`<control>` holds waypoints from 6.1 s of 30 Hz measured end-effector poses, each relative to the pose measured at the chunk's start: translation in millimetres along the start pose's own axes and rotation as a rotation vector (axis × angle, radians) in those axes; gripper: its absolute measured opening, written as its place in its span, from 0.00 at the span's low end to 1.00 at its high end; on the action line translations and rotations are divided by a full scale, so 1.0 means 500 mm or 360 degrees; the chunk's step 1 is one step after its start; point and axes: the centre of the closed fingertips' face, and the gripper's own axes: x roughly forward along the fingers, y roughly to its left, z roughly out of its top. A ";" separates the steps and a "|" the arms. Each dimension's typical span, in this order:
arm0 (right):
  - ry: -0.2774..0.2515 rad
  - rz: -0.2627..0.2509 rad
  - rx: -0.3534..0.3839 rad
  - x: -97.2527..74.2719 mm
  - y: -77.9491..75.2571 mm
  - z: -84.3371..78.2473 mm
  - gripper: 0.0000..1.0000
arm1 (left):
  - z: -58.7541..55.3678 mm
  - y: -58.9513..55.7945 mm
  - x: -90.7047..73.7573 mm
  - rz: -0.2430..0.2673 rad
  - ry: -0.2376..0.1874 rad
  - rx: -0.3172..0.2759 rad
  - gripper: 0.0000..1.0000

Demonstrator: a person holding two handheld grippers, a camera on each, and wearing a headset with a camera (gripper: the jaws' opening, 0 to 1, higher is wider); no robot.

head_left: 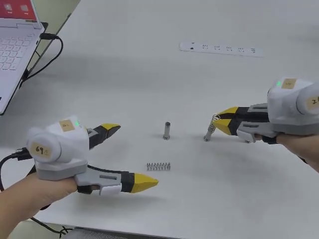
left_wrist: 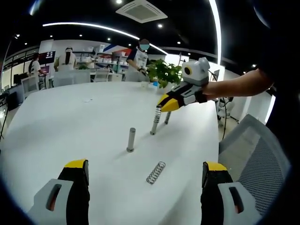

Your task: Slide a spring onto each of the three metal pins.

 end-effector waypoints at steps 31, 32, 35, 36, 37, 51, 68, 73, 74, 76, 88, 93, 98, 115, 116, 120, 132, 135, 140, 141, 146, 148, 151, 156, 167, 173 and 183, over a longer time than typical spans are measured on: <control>0.0160 -0.0011 -0.0125 0.036 0.015 -0.065 0.08 | 0.000 0.001 -0.001 0.0005 -0.0007 0.0003 0.98; 0.0161 -0.0016 -0.0143 0.036 0.016 -0.066 0.08 | 0.000 0.001 0.000 0.0003 -0.0007 0.0004 0.98; 0.0144 -0.0019 -0.0136 0.036 0.014 -0.062 0.08 | 0.001 0.001 0.000 0.0000 -0.0006 0.0005 0.98; 0.0145 -0.0019 -0.0136 0.036 0.013 -0.063 0.08 | 0.001 0.001 0.000 -0.0001 -0.0003 0.0007 0.98; 0.0138 -0.0020 -0.0129 0.036 0.012 -0.062 0.08 | 0.001 0.001 0.001 -0.0001 -0.0002 0.0007 0.98; 0.0134 -0.0026 -0.0139 0.039 0.007 -0.057 0.08 | 0.007 0.002 0.003 -0.0006 -0.0008 0.0013 0.98; 0.0166 -0.0054 -0.0124 0.038 -0.001 -0.064 0.13 | 0.009 0.000 0.001 -0.0009 -0.0016 0.0021 0.98; 0.0152 -0.0064 -0.0114 0.032 -0.005 -0.054 0.16 | 0.012 0.000 0.001 -0.0009 -0.0019 0.0026 0.98; 0.0145 -0.0064 -0.0108 0.031 -0.005 -0.052 0.16 | 0.013 0.000 0.001 -0.0009 -0.0021 0.0026 0.98; 0.0135 -0.0065 -0.0092 0.028 -0.004 -0.047 0.18 | 0.015 -0.001 0.001 -0.0010 -0.0024 0.0028 0.98; 0.0096 -0.0095 -0.0062 0.014 -0.003 -0.038 0.24 | 0.027 -0.007 -0.003 -0.0014 -0.0035 0.0045 0.98; 0.0098 -0.0101 -0.0046 0.006 -0.001 -0.037 0.25 | 0.029 -0.008 -0.005 -0.0013 -0.0038 0.0046 0.98; 0.0100 -0.0107 -0.0037 0.002 -0.008 -0.040 0.26 | 0.030 -0.008 -0.006 -0.0010 -0.0041 0.0047 0.98; 0.0061 -0.0144 -0.0025 -0.022 -0.010 -0.037 0.32 | 0.041 -0.013 -0.002 -0.0011 -0.0045 0.0067 0.98; 0.0061 -0.0144 -0.0023 -0.025 -0.010 -0.038 0.32 | 0.041 -0.014 -0.001 -0.0012 -0.0045 0.0069 0.98; 0.0061 -0.0154 -0.0023 -0.035 -0.011 -0.040 0.32 | 0.041 -0.015 -0.001 -0.0014 -0.0038 0.0074 0.98; 0.0045 -0.0159 0.0002 -0.056 0.002 -0.050 0.33 | 0.041 -0.016 -0.002 -0.0014 -0.0026 0.0080 0.97; 0.0034 -0.0152 0.0022 -0.062 0.002 -0.054 0.34 | 0.040 -0.017 -0.001 -0.0016 -0.0024 0.0082 0.97; 0.0019 -0.0148 0.0039 -0.074 0.010 -0.058 0.34 | 0.036 -0.017 0.001 -0.0018 -0.0016 0.0082 0.97; 0.0017 -0.0146 0.0042 -0.076 0.012 -0.058 0.34 | 0.037 -0.017 0.002 -0.0018 -0.0016 0.0081 0.97; 0.0002 -0.0135 0.0051 -0.085 0.023 -0.063 0.34 | 0.039 -0.018 0.006 -0.0025 -0.0018 0.0081 0.97; 0.0006 -0.0124 0.0058 -0.085 0.027 -0.069 0.34 | 0.038 -0.019 0.007 -0.0026 -0.0016 0.0079 0.97; 0.0024 -0.0124 0.0077 -0.089 0.030 -0.085 0.34 | 0.038 -0.019 0.008 -0.0025 -0.0018 0.0079 0.97; 0.0040 -0.0124 0.0095 -0.094 0.033 -0.101 0.34 | 0.033 -0.017 0.006 -0.0022 -0.0013 0.0073 0.98; 0.0071 -0.0112 0.0125 -0.108 0.046 -0.131 0.34 | 0.029 -0.017 0.005 -0.0014 -0.0016 0.0057 0.98; 0.0091 -0.0088 0.0123 -0.106 0.060 -0.138 0.33 | 0.024 -0.017 0.001 -0.0011 -0.0017 0.0047 0.97; 0.0091 -0.0012 0.0044 -0.076 0.086 -0.110 0.32 | 0.019 -0.018 -0.001 -0.0007 -0.0016 0.0037 0.97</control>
